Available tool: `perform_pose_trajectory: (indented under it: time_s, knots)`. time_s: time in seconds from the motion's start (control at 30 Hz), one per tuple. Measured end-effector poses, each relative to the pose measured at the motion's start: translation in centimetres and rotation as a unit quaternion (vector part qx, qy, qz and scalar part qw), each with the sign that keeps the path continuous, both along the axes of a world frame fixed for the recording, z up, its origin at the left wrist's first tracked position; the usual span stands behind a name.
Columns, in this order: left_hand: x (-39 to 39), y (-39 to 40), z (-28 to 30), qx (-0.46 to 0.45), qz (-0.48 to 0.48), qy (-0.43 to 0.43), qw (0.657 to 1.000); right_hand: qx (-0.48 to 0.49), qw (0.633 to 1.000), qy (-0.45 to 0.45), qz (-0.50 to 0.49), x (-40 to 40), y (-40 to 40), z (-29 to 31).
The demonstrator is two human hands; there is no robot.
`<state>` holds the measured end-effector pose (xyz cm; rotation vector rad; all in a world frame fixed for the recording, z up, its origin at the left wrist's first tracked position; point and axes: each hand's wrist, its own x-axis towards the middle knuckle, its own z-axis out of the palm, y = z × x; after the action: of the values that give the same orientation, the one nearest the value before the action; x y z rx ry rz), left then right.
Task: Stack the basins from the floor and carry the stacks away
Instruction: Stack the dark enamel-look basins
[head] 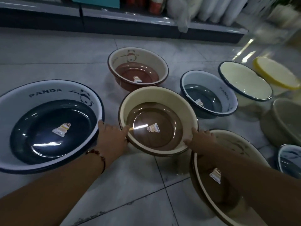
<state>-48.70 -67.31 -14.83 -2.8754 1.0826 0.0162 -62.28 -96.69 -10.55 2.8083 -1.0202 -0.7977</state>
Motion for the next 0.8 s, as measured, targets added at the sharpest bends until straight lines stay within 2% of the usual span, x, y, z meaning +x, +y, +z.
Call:
perform_pose_trajectory:
  time_s: [0.07,0.13,0.2,0.33,0.43,0.53,0.6,0.7,0.8]
  knots:
    - [-0.3,-0.5,-0.2,-0.019,0.01,0.023,1.0,0.027,0.999,-0.009,-0.019,0.2,0.0,0.0]
    - [-0.4,-0.8,-0.5,-0.046,0.024,0.09,0.995,0.045,0.998,-0.03,-0.036,0.5,0.2,0.0]
    - [-0.2,-1.0,-0.5,-0.097,0.052,0.167,0.98,0.065,0.993,-0.073,-0.063,0.7,0.5,0.2]
    - [-0.6,-1.4,1.0,-0.19,0.098,0.263,0.941,0.099,0.976,-0.157,-0.115,0.5,0.7,0.6]
    - [-0.6,-1.8,2.2,-0.3,0.165,0.325,0.882,0.156,0.939,-0.242,-0.187,0.3,1.0,1.1]
    - [-0.6,-2.3,3.8,-0.37,0.202,0.353,0.835,0.22,0.872,-0.347,-0.267,0.4,1.3,1.9]
    - [-0.5,-2.5,5.1,-0.419,0.237,0.377,0.791,0.253,0.828,-0.397,-0.305,0.6,1.7,2.7]
    - [0.0,-2.0,7.0,-0.518,0.302,0.41,0.687,0.294,0.774,-0.445,-0.343,1.0,2.2,3.6]
    - [0.8,-0.4,8.7,-0.57,0.371,0.448,0.58,0.298,0.76,-0.464,-0.344,1.7,3.1,4.5]
